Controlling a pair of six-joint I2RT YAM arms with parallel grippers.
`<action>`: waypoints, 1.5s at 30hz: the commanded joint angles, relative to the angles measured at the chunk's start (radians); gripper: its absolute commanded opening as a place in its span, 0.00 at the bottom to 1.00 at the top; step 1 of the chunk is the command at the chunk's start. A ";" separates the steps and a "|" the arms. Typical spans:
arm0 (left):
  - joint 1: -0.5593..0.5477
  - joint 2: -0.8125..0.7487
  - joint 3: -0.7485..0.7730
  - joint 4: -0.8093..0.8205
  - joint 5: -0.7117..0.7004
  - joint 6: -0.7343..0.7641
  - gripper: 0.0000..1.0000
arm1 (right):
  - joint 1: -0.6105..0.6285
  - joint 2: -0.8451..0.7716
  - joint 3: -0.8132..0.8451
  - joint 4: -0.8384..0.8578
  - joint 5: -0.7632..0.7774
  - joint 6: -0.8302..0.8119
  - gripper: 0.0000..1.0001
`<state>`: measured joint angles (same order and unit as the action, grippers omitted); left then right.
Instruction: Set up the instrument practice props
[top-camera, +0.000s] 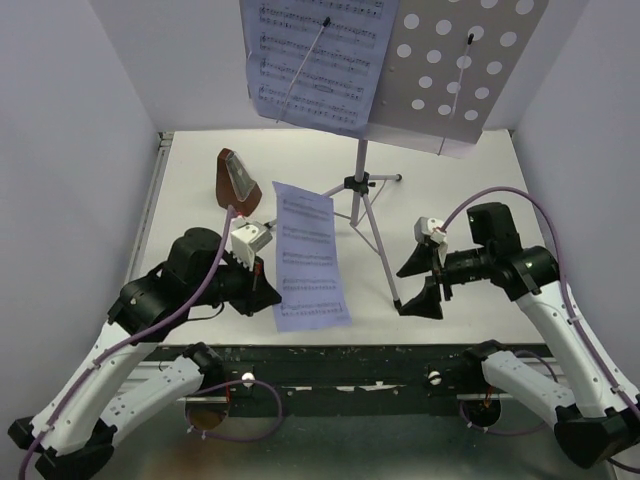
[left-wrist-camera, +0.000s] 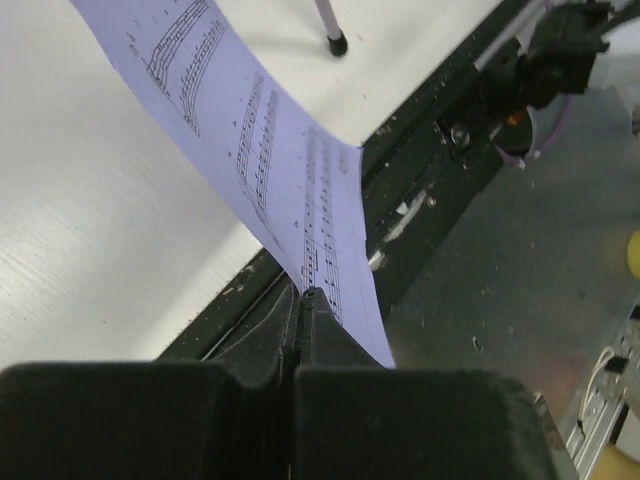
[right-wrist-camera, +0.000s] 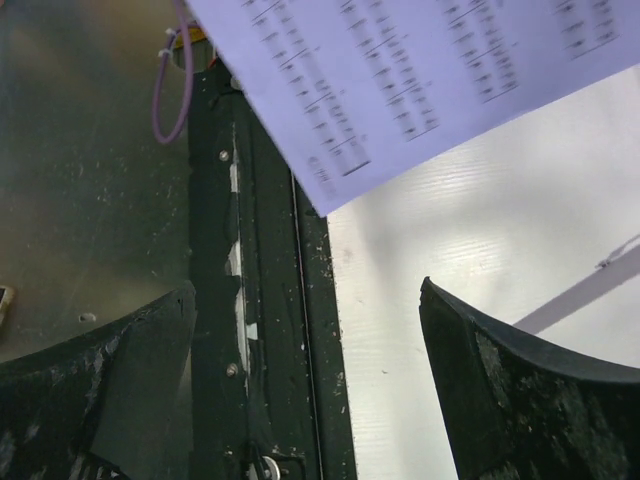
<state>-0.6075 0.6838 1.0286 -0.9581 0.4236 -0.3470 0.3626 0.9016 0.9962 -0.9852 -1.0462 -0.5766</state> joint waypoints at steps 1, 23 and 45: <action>-0.173 0.060 0.063 -0.004 -0.123 0.020 0.00 | -0.068 -0.026 -0.045 0.103 -0.058 0.122 1.00; -0.462 0.135 0.240 0.131 -0.091 0.031 0.00 | -0.197 -0.081 -0.292 0.805 -0.153 0.869 0.99; -0.462 0.088 0.211 0.315 -0.088 0.032 0.00 | -0.214 -0.158 -0.185 1.292 -0.275 1.537 0.25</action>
<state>-1.0626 0.7818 1.2453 -0.6922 0.3298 -0.3180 0.1551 0.7593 0.7677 0.1684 -1.2888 0.7910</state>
